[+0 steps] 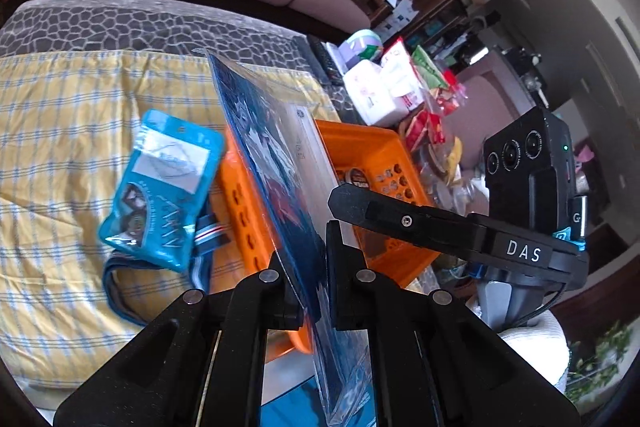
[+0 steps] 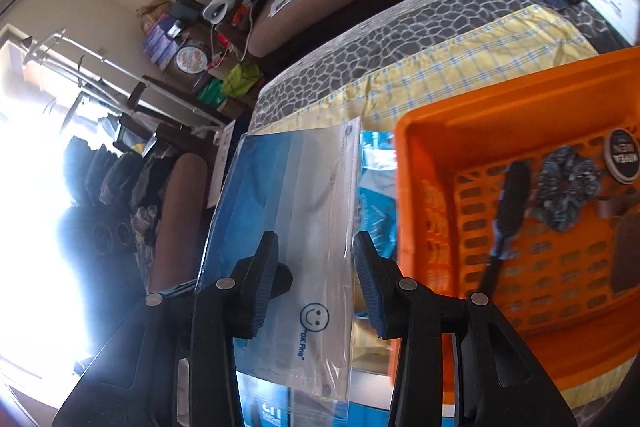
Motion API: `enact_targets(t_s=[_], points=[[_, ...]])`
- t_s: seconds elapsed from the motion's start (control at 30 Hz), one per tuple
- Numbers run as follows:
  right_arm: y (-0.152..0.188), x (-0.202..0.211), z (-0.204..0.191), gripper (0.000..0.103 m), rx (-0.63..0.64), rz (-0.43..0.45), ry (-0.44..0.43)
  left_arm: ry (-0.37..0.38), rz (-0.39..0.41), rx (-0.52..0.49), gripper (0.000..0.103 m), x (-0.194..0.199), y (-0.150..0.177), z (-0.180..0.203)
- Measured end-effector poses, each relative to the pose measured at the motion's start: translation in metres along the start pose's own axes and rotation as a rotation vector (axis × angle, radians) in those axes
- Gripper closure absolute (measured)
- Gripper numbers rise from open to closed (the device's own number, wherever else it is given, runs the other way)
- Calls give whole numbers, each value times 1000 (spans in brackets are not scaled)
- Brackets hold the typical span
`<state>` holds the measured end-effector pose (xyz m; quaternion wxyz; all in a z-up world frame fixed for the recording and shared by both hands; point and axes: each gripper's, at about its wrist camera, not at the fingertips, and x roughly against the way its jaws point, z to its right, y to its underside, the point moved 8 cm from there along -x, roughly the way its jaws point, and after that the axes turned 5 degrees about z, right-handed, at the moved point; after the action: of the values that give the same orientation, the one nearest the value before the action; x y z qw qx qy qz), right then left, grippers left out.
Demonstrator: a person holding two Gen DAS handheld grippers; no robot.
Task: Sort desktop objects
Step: 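Carry the mask packet with both tools over the orange basket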
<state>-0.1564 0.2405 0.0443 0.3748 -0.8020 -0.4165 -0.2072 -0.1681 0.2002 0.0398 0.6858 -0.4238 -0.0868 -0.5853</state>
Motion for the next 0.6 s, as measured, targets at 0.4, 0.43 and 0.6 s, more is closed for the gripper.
enact_targets(t_s=[0.4, 0.43, 0.6], points=[[-27, 89, 138, 62, -104, 80, 104, 57, -59, 60, 97, -122, 8, 78], [-28, 94, 148, 62, -108, 82, 115, 59, -64, 67, 97, -131, 9, 82], [-34, 116, 191, 62, -123, 92, 155, 59, -87, 119, 97, -174, 13, 93]])
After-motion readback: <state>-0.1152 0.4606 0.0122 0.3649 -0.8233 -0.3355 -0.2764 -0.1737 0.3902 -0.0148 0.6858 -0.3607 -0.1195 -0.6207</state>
